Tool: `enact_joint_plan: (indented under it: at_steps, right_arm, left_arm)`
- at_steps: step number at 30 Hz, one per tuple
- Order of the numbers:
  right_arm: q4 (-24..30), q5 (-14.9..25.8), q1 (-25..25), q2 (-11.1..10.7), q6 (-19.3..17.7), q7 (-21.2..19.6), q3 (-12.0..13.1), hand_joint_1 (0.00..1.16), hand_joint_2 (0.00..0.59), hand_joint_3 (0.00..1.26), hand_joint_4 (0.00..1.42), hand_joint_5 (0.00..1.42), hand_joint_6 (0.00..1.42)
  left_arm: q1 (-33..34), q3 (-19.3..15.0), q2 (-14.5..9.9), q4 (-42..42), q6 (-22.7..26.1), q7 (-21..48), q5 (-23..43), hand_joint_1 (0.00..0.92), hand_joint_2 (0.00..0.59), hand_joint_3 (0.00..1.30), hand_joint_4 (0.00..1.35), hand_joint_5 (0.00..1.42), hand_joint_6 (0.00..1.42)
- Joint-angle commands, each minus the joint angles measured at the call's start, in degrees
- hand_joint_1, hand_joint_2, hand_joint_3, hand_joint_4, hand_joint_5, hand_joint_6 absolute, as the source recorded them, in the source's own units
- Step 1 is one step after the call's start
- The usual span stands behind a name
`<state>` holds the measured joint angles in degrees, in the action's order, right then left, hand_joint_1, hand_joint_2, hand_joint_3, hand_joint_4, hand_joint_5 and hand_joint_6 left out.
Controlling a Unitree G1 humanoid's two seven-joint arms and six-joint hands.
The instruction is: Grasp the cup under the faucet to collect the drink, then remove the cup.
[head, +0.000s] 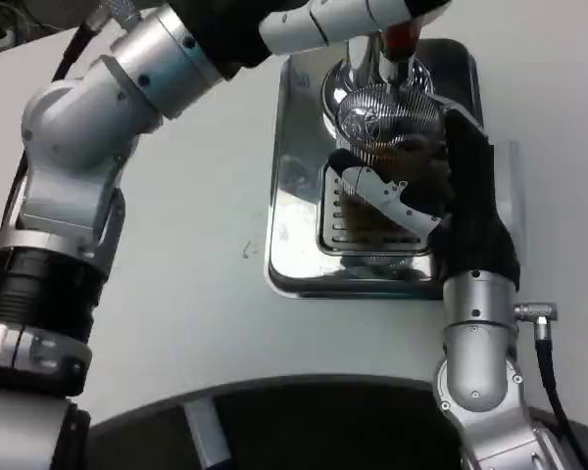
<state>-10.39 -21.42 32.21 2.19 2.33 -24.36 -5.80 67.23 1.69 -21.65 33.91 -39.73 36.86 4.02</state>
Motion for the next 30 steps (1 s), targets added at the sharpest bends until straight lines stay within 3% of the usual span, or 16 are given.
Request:
enact_joint_plan:
  at_steps: [1,15,30]
  right_arm:
    - [1.4,-0.8,-3.0,0.9,1.6,-0.2,-0.3,0.9,0.231,0.5,0.6,0.73,0.58]
    - [7.0,-1.9,-6.2,0.9,2.7,0.5,-0.9,0.92,0.213,0.54,0.64,0.78,0.64]
    - [13.7,-3.0,-10.7,0.9,4.1,0.7,-1.1,0.93,0.183,0.63,0.74,0.9,0.81]
  left_arm:
    - [-2.7,-1.1,-1.7,-4.2,1.3,1.0,1.8,0.0,0.094,0.13,0.16,0.29,0.22]
    - [-6.7,-3.0,-3.9,-11.8,5.1,1.1,4.3,0.0,0.092,0.15,0.18,0.3,0.24]
    - [-12.8,-5.5,-5.3,-17.0,7.8,0.9,6.3,0.0,0.098,0.16,0.19,0.3,0.26]
